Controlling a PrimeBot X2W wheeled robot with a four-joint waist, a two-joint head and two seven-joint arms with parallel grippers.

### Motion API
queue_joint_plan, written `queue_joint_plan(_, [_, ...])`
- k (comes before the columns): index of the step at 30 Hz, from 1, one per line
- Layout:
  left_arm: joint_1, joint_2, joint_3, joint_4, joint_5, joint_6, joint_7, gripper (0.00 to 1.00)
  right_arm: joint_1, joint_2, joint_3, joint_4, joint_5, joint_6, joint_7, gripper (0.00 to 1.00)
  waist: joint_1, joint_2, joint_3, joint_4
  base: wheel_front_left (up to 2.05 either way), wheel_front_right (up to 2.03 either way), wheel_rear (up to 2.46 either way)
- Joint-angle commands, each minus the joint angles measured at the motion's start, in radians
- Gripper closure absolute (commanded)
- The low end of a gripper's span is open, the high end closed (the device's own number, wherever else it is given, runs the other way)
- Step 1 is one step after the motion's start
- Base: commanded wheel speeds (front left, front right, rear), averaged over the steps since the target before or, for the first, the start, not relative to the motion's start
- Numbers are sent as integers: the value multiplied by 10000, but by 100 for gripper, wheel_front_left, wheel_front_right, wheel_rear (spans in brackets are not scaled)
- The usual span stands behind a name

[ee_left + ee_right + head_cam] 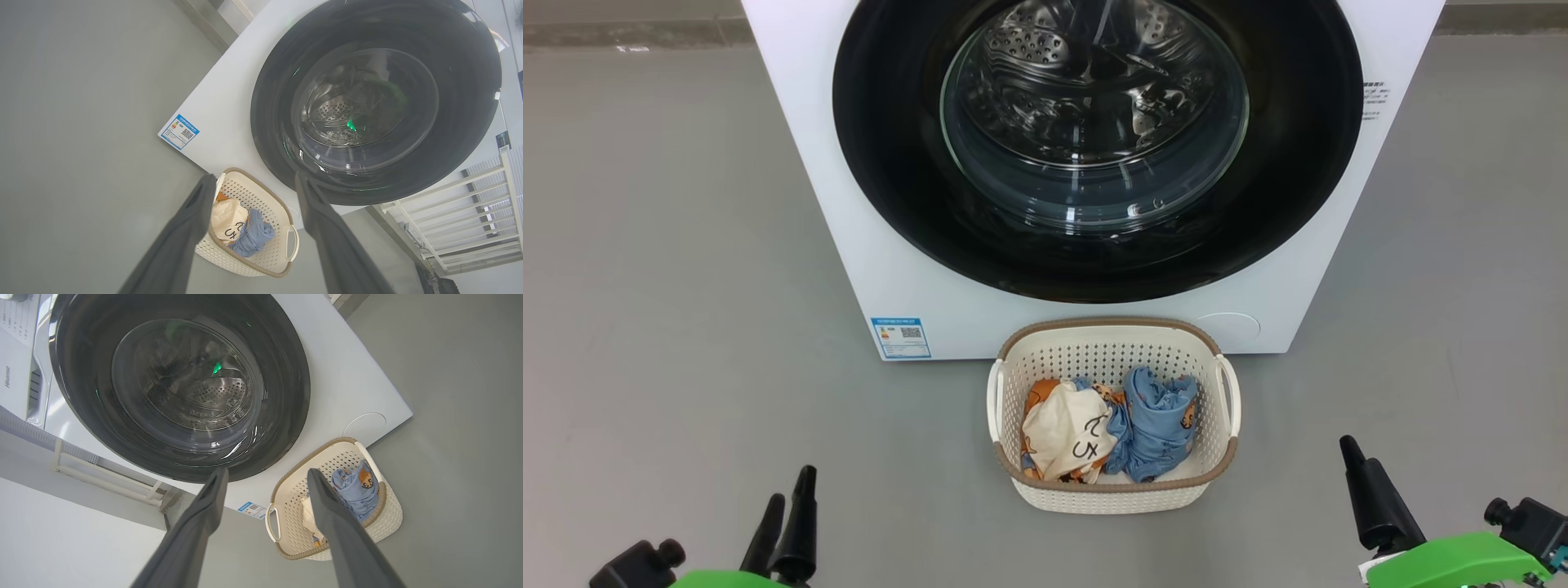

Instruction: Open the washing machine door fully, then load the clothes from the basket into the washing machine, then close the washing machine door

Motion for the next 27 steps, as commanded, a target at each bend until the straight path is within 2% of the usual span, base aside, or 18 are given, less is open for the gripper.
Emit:
queue_joint_plan(1, [-196, 207, 133, -315, 348, -24, -148, 0, -54, -150, 169, -272, -302, 8, -149, 0, 0, 0, 7, 0, 0, 0, 0])
queue_joint_plan(27, [-118, 441, -172, -688, 3160, -31, -857, 0, 192, -265, 352, -456, -2894, 11, -862, 0, -1, 0, 12, 27, 0, 0, 0])
